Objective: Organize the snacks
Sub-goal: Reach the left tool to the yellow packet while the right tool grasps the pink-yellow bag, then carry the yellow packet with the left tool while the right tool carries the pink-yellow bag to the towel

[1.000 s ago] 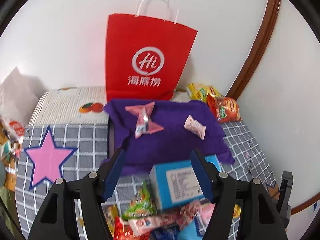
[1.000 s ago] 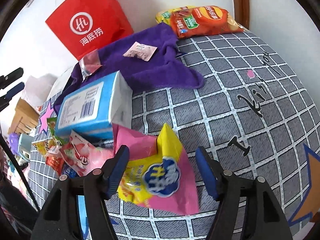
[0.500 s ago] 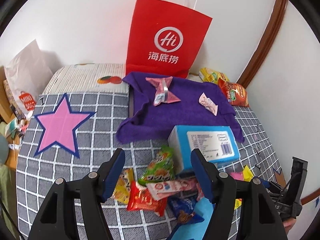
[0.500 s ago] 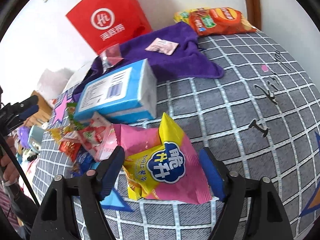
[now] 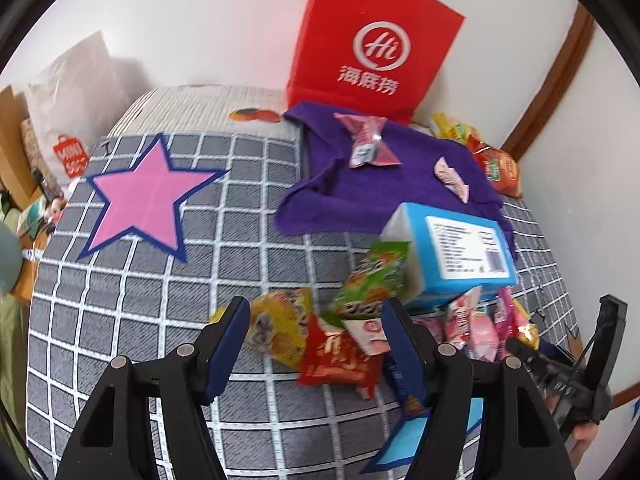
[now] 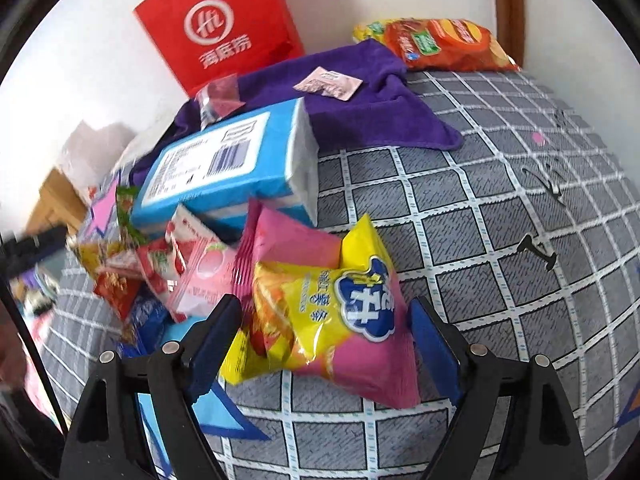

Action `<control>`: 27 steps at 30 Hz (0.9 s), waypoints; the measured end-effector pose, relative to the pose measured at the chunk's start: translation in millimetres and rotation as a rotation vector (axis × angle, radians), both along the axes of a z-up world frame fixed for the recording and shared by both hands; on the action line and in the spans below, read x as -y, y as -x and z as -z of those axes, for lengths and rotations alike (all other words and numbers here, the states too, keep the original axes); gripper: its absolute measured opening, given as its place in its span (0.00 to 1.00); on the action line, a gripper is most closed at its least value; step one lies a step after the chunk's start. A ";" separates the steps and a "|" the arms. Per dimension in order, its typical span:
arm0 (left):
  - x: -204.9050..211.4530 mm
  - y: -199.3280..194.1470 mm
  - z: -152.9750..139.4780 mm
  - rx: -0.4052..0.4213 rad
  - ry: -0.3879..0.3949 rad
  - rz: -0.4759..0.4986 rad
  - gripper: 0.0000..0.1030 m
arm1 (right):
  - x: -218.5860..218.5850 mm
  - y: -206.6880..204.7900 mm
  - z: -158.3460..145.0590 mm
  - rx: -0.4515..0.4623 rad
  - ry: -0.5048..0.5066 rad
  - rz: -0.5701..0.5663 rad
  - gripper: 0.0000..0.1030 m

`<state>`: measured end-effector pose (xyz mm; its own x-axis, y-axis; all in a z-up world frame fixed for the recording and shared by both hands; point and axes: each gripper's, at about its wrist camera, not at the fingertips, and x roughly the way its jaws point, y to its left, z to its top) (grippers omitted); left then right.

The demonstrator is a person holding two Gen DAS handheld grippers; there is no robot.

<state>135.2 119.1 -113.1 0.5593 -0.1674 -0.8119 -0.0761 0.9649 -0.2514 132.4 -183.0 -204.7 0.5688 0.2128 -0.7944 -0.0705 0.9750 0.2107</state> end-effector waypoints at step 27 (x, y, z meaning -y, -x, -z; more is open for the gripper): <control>-10.7 -14.9 48.8 -0.057 -0.054 -0.032 0.45 | 4.5 8.1 1.4 0.064 -0.001 0.018 0.56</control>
